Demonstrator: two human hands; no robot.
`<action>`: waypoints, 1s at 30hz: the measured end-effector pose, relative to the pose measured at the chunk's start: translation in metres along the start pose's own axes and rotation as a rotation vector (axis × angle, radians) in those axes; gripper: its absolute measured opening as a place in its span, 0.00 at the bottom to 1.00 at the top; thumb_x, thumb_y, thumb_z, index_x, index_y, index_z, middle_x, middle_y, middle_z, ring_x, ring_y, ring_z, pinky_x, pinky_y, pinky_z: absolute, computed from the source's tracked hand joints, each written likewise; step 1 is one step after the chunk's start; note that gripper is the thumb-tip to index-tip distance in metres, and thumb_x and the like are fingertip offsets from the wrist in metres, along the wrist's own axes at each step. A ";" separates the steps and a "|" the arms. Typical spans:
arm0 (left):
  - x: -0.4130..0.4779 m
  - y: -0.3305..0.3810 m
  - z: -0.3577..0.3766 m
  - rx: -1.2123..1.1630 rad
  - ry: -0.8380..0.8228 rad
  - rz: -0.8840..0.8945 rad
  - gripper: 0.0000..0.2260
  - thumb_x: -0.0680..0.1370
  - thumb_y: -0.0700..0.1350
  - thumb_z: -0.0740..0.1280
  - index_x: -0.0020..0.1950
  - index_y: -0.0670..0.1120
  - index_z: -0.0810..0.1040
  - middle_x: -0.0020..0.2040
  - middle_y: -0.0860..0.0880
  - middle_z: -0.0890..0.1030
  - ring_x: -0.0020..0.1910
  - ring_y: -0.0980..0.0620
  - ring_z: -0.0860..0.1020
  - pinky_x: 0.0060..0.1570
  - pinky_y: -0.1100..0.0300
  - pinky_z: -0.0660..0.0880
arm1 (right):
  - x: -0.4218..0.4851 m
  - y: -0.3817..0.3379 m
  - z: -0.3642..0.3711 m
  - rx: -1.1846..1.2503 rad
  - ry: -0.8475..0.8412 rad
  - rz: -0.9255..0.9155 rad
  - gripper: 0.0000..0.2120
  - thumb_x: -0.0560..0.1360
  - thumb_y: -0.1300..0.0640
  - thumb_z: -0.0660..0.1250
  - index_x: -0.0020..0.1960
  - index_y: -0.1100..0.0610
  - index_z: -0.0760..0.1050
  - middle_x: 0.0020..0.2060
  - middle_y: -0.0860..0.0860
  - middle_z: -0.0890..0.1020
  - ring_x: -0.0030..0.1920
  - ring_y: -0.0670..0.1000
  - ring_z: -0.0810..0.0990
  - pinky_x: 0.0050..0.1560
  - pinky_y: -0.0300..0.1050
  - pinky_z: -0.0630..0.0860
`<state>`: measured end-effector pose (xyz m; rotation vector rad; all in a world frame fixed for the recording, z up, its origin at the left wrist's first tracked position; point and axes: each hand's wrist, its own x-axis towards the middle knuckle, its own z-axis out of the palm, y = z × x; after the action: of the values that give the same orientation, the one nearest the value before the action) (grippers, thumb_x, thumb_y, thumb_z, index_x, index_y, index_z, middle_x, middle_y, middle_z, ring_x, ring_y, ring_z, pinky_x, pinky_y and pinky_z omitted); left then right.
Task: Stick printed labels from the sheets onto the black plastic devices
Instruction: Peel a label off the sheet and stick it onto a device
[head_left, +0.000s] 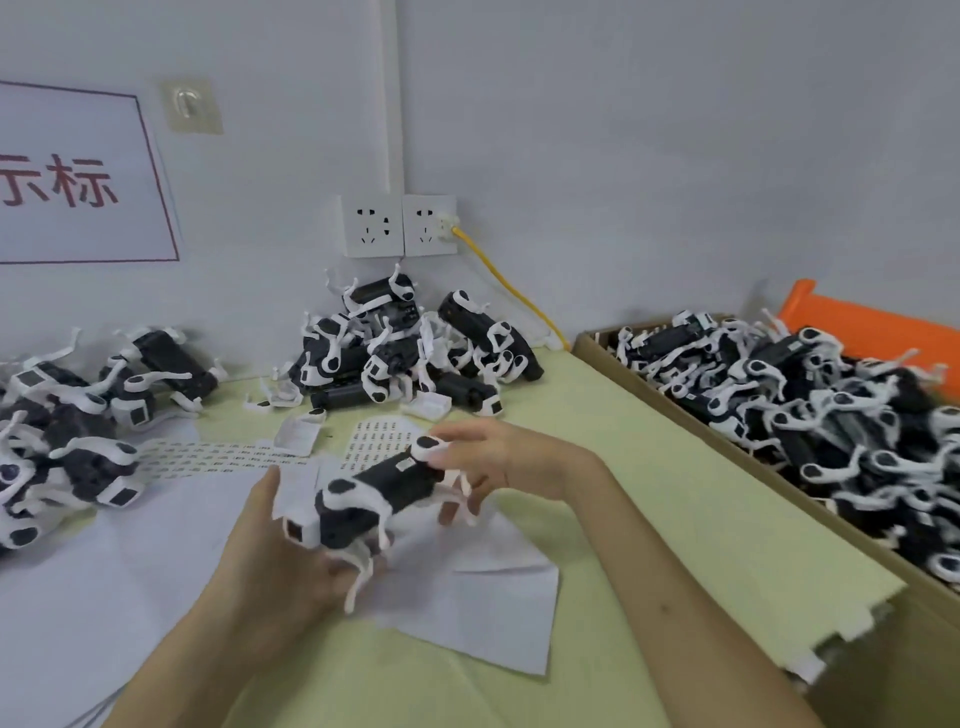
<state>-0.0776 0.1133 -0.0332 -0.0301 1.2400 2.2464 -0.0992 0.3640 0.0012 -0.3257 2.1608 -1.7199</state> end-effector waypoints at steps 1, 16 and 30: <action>0.000 0.001 0.000 -0.059 0.058 0.048 0.32 0.83 0.65 0.52 0.63 0.38 0.78 0.55 0.33 0.83 0.43 0.37 0.86 0.38 0.48 0.84 | 0.000 0.000 -0.005 0.061 0.059 -0.005 0.18 0.75 0.46 0.71 0.61 0.54 0.78 0.52 0.55 0.82 0.39 0.59 0.82 0.35 0.42 0.78; 0.004 0.002 0.008 0.026 0.313 0.139 0.22 0.86 0.56 0.52 0.57 0.40 0.78 0.59 0.37 0.82 0.53 0.36 0.81 0.48 0.45 0.76 | 0.003 0.018 -0.045 0.943 0.770 -0.159 0.12 0.80 0.54 0.61 0.56 0.58 0.78 0.44 0.54 0.85 0.37 0.51 0.82 0.38 0.42 0.74; -0.001 0.009 0.010 -0.013 0.322 0.228 0.17 0.84 0.52 0.60 0.51 0.40 0.78 0.36 0.43 0.80 0.27 0.47 0.76 0.27 0.59 0.73 | 0.048 -0.014 0.038 -0.022 0.511 -0.147 0.09 0.81 0.63 0.63 0.47 0.58 0.81 0.36 0.52 0.84 0.33 0.49 0.80 0.37 0.41 0.73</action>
<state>-0.0788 0.1168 -0.0206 -0.2780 1.4578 2.5182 -0.1279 0.3082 0.0006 -0.0491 2.5614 -2.0357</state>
